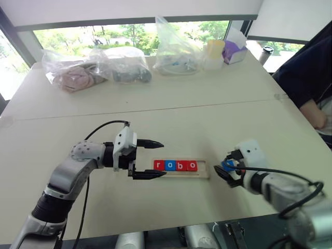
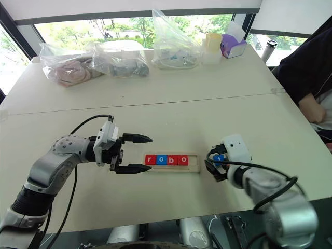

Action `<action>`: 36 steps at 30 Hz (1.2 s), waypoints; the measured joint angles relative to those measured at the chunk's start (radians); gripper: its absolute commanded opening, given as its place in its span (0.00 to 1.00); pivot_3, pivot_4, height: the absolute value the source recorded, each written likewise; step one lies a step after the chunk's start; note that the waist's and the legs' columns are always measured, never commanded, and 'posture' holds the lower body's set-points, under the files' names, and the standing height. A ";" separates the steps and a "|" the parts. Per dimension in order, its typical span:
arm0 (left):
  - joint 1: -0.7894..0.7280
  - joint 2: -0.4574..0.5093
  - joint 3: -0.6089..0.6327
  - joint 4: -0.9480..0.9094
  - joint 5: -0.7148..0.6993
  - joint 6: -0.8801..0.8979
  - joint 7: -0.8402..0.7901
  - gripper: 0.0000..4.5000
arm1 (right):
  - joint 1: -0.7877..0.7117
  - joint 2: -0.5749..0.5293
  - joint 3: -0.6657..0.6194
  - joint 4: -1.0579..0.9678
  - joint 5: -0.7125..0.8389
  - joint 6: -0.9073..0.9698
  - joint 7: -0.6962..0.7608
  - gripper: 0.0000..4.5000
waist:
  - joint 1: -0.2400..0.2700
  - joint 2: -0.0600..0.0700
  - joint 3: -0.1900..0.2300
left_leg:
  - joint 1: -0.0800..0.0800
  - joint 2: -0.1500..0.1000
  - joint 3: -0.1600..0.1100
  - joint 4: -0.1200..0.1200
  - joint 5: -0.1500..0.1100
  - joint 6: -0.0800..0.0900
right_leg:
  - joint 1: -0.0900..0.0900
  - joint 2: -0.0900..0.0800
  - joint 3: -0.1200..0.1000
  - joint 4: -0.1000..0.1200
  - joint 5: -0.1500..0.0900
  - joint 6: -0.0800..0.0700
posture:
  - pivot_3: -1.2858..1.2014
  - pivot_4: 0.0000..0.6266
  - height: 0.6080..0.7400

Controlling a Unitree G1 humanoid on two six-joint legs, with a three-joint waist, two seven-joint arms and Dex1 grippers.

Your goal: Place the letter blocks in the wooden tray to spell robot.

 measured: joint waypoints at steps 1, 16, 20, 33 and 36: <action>0.000 0.001 0.000 0.000 0.000 0.000 0.000 1.00 | -0.001 -0.087 0.002 0.030 0.009 -0.045 0.054 0.99 | 0.001 -0.001 0.000 | 0.000 0.000 -0.001 -0.001 0.000 0.000 | 0.001 0.000 -0.001 -0.002 0.000 0.000 | 0.52 0.24 1.00; -0.003 0.001 0.001 -0.001 0.010 0.000 0.007 1.00 | -0.008 -0.454 0.255 0.698 -0.169 -1.198 0.761 0.99 | 0.005 -0.002 0.000 | -0.001 0.000 0.000 0.001 -0.002 0.003 | 0.001 0.001 0.000 -0.002 0.002 0.003 | 0.52 0.24 1.00; 0.015 0.022 0.003 -0.022 0.007 0.003 0.003 1.00 | -0.058 -0.418 0.283 0.766 -0.188 -1.266 0.789 0.99 | 0.004 -0.002 0.000 | -0.001 0.001 0.000 0.001 -0.002 0.003 | 0.001 0.001 0.000 -0.002 0.004 0.001 | 0.52 0.24 1.00; 0.031 0.059 0.030 -0.033 -0.014 0.004 -0.022 1.00 | -0.092 -0.366 0.308 0.798 -0.216 -1.328 0.809 0.25 | 0.011 -0.002 0.000 | 0.003 0.001 0.001 0.002 -0.002 0.003 | 0.004 0.001 0.000 -0.001 0.005 -0.001 | 0.52 0.24 1.00; 0.031 0.059 0.030 -0.033 -0.014 0.004 -0.023 1.00 | -0.092 -0.360 0.308 0.771 -0.216 -1.303 0.798 0.25 | 0.012 -0.002 0.000 | 0.003 0.001 0.001 0.002 -0.002 0.003 | 0.004 0.001 0.000 -0.001 0.005 -0.001 | 0.52 0.24 1.00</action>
